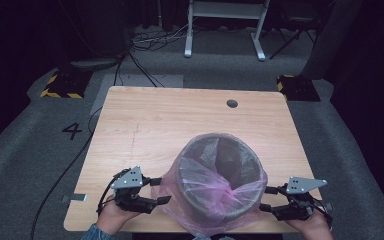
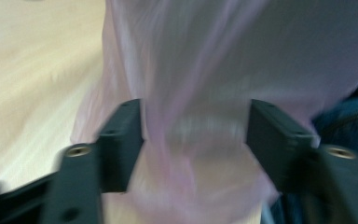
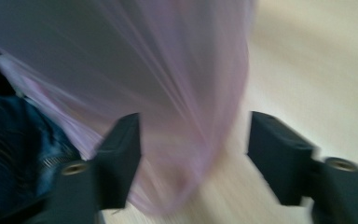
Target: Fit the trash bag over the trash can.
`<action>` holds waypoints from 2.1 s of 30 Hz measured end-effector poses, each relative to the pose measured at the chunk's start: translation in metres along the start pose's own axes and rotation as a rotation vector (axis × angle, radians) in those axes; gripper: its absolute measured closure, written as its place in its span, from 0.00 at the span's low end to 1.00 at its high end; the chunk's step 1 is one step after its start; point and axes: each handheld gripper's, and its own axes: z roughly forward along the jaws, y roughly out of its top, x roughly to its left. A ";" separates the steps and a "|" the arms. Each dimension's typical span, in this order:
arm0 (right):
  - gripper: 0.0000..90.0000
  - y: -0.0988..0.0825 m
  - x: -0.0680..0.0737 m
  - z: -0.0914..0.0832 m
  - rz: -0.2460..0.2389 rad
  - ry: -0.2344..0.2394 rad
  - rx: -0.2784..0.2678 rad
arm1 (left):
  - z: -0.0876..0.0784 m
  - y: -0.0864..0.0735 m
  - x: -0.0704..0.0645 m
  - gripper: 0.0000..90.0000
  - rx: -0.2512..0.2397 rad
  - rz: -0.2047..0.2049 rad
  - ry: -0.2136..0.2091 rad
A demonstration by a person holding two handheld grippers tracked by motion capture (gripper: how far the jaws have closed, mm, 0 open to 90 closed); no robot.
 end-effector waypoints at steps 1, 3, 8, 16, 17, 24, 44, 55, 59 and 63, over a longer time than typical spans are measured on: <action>0.34 0.006 0.004 -0.002 -0.023 0.020 -0.023 | 0.001 0.003 -0.001 0.35 -0.011 0.015 0.001; 0.32 0.017 0.010 -0.003 -0.054 0.047 -0.059 | 0.005 0.009 -0.002 0.35 0.009 0.039 0.027; 0.95 0.036 0.011 -0.004 -0.121 0.077 -0.054 | 0.007 0.019 0.000 0.86 0.029 0.042 0.046; 1.00 0.041 -0.018 0.011 -0.034 0.008 0.015 | 0.031 0.014 0.017 0.99 0.138 -0.020 0.096; 1.00 0.038 -0.023 0.017 -0.022 0.006 0.036 | 0.035 0.012 0.020 0.99 0.157 -0.028 0.092; 1.00 0.014 -0.039 0.048 0.057 -0.007 0.175 | 0.050 -0.007 0.029 0.99 0.311 -0.084 0.099; 0.99 0.036 -0.011 0.013 -0.045 0.073 0.014 | 0.034 0.021 0.007 0.97 0.113 0.043 0.100; 0.99 0.031 -0.016 0.025 -0.029 0.028 0.029 | 0.055 0.010 0.022 1.00 0.213 0.042 0.151; 1.00 0.027 -0.017 0.026 -0.020 0.047 0.011 | 0.055 0.010 0.023 1.00 0.209 0.041 0.164; 1.00 0.027 -0.019 0.028 -0.010 0.046 0.010 | 0.054 0.009 0.022 0.99 0.188 0.056 0.165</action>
